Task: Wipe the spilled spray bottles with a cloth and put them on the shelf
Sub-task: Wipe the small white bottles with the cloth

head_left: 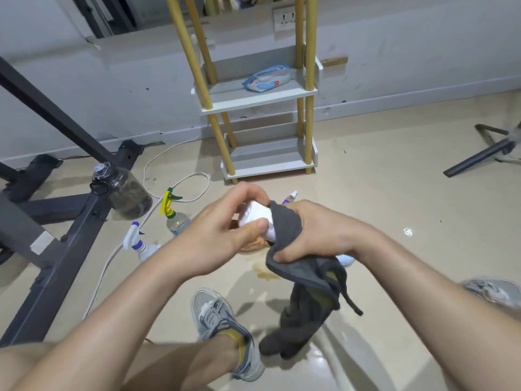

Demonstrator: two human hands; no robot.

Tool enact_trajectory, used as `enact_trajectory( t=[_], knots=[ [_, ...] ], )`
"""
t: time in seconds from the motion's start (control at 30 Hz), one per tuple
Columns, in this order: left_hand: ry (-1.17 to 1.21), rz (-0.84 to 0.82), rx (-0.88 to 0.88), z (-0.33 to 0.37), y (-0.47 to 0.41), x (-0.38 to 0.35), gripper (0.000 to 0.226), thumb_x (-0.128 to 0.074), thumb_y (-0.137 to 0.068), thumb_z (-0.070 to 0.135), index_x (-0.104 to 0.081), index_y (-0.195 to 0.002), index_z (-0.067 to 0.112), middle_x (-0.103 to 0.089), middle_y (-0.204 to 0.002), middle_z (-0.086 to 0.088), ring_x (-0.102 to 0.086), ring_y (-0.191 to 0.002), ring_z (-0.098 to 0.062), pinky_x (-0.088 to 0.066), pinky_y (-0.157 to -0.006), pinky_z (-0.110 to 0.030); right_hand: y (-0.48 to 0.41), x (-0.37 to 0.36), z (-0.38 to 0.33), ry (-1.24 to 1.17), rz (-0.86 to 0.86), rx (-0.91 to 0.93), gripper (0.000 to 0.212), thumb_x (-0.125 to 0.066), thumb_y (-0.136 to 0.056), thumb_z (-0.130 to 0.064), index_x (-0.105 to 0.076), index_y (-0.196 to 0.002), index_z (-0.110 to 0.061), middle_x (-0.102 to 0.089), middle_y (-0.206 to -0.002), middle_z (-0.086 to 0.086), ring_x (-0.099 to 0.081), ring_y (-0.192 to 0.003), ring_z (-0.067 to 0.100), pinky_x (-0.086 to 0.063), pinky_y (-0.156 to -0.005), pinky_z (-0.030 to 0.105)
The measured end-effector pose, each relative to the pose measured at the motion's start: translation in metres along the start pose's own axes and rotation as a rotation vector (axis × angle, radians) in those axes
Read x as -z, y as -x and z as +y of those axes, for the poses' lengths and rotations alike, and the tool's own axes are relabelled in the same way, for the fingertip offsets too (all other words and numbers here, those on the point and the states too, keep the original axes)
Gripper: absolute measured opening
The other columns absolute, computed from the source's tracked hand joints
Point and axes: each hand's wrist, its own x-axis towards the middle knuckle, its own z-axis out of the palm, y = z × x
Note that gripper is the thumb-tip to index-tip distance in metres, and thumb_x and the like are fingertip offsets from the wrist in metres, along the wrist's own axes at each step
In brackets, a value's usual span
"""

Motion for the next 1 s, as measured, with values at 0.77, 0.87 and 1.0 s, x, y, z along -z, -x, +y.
enact_trajectory(
  t=[0.77, 0.87, 1.0],
  knots=[
    [-0.197, 0.106, 0.364, 0.047, 0.046, 0.040, 0.056, -0.042, -0.093, 0.064, -0.058, -0.071, 0.014, -0.066, -0.058, 0.000, -0.058, -0.049, -0.014, -0.043, -0.052, -0.027, 0.004, -0.046, -0.050, 0.858, 0.599, 0.261, 0.030, -0.069, -0.072, -0.046, -0.056, -0.094, -0.029, -0.064, -0.081, -0.010, -0.059, -0.085, 0.017, -0.036, -0.080, 0.034],
    [-0.438, 0.235, 0.072, 0.044, 0.069, 0.046, 0.037, -0.053, -0.087, 0.061, -0.067, -0.085, 0.027, -0.064, -0.065, 0.005, -0.052, -0.060, -0.008, -0.041, -0.057, -0.028, 0.006, -0.041, -0.053, 0.710, 0.548, 0.207, 0.022, -0.073, -0.072, -0.040, -0.062, -0.088, -0.028, -0.063, -0.085, -0.010, -0.051, -0.094, 0.016, -0.040, -0.080, 0.036],
    [-0.589, 0.331, -0.141, 0.043, 0.096, 0.072, 0.035, -0.056, -0.084, 0.059, -0.059, -0.115, 0.044, -0.060, -0.078, 0.018, -0.054, -0.070, -0.001, -0.040, -0.061, -0.018, 0.005, -0.033, -0.056, 0.238, 0.473, -0.030, 0.013, -0.075, -0.071, -0.015, -0.062, -0.070, -0.019, -0.061, -0.072, -0.004, -0.058, -0.077, 0.019, -0.047, -0.063, 0.030]
  ],
)
